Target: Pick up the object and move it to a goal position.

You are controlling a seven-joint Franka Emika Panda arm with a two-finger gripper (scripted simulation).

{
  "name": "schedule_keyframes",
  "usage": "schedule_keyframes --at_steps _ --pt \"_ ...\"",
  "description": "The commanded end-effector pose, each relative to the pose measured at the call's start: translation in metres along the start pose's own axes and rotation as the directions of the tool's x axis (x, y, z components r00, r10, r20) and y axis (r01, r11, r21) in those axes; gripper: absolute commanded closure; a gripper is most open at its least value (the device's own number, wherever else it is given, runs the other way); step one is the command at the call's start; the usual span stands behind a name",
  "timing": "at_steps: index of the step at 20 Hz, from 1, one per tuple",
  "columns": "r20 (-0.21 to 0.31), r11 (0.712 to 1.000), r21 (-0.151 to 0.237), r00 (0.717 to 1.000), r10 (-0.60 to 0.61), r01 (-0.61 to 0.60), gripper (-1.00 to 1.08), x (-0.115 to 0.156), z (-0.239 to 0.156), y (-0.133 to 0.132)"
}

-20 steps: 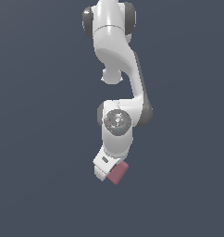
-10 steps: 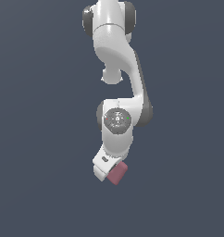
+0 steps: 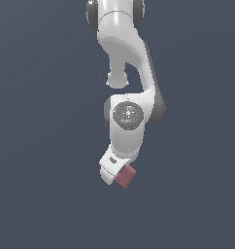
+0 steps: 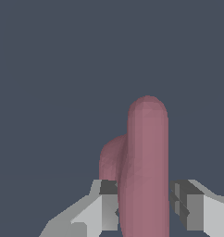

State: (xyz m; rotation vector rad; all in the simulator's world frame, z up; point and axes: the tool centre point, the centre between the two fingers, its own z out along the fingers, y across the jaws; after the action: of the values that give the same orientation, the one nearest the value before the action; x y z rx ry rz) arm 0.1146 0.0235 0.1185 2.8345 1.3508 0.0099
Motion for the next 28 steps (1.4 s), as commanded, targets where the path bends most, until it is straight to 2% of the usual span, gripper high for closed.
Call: schedule_keyframes --at_steps 1,21,28 --pt "-0.001 1.000 -0.001 1.000 0.000 0.000 1.08 0.002 -0.019 -0.006" --pt "0.004 1.000 0.002 1.000 0.001 -0.001 1.08 0.019 -0.227 -0.076" --pt "0.005 1.000 0.004 1.000 0.002 -0.002 1.08 0.026 -0.280 -0.092"
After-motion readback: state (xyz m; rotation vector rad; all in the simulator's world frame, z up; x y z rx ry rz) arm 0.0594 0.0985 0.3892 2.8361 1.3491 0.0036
